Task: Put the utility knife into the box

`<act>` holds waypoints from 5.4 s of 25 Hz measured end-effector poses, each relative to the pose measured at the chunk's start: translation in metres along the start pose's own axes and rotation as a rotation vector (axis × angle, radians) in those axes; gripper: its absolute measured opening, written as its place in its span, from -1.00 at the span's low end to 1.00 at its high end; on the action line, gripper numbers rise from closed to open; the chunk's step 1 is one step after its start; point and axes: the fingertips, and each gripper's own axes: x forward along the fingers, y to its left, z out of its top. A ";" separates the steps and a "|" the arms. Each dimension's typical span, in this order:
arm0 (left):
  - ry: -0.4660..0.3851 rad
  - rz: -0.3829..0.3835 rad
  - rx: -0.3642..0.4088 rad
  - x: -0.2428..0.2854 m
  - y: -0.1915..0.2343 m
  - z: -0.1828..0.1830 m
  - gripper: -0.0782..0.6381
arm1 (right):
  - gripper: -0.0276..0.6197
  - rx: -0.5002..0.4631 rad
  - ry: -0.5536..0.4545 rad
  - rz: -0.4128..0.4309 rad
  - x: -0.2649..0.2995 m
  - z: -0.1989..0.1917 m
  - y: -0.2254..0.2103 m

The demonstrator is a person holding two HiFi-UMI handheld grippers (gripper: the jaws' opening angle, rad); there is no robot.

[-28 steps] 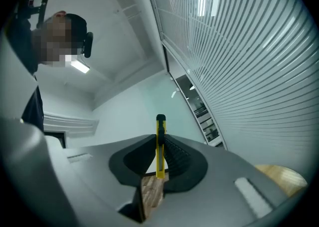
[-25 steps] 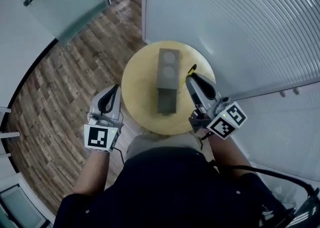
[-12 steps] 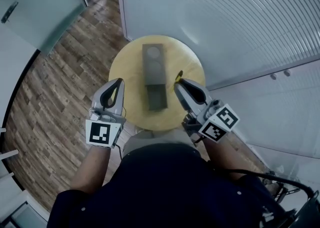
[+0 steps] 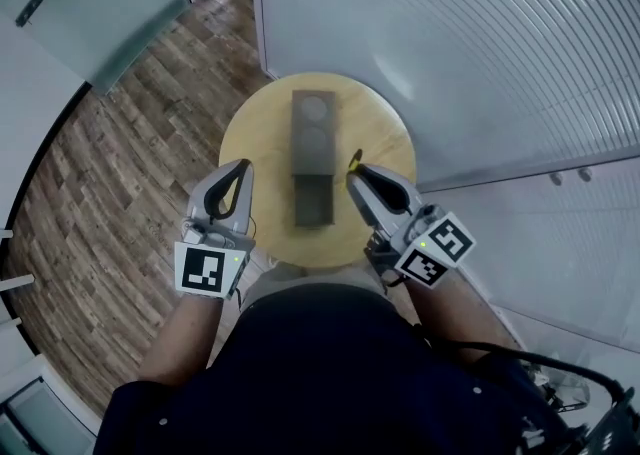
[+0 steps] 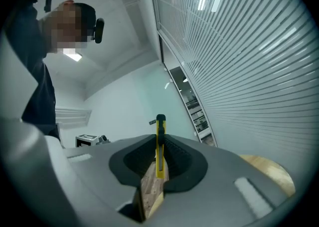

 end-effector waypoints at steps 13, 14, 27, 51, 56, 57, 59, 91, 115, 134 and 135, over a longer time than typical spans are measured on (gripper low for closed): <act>0.132 0.005 0.008 0.019 -0.029 -0.095 -0.77 | -0.74 0.145 0.055 0.007 0.005 -0.096 -0.063; 0.144 0.001 0.009 0.019 -0.034 -0.102 -0.77 | -0.74 0.156 0.059 0.006 0.003 -0.103 -0.066; 0.221 -0.027 -0.058 0.028 -0.033 -0.161 -0.77 | -0.74 0.236 0.186 -0.002 0.021 -0.181 -0.082; 0.282 -0.098 -0.085 0.055 -0.034 -0.231 -0.77 | -0.74 0.297 0.321 -0.058 0.028 -0.271 -0.124; 0.290 -0.102 -0.093 0.058 -0.033 -0.240 -0.77 | -0.74 0.283 0.342 -0.084 0.034 -0.286 -0.132; 0.292 -0.103 -0.098 0.058 -0.033 -0.241 -0.77 | -0.74 0.276 0.345 -0.092 0.035 -0.288 -0.134; 0.299 -0.112 -0.095 0.056 -0.036 -0.243 -0.77 | -0.74 0.271 0.353 -0.101 0.038 -0.291 -0.136; 0.331 -0.002 -0.189 0.045 -0.019 -0.271 -0.77 | -0.73 0.150 0.590 -0.194 0.044 -0.341 -0.155; 0.219 0.021 -0.047 0.025 -0.021 -0.168 -0.77 | -0.58 0.053 0.464 -0.178 0.027 -0.247 -0.112; 0.074 0.114 0.120 -0.008 -0.002 -0.054 -0.77 | -0.59 0.017 0.168 -0.190 -0.024 -0.117 -0.074; 0.064 0.113 0.127 -0.009 -0.003 -0.049 -0.77 | -0.59 0.007 0.151 -0.194 -0.027 -0.108 -0.074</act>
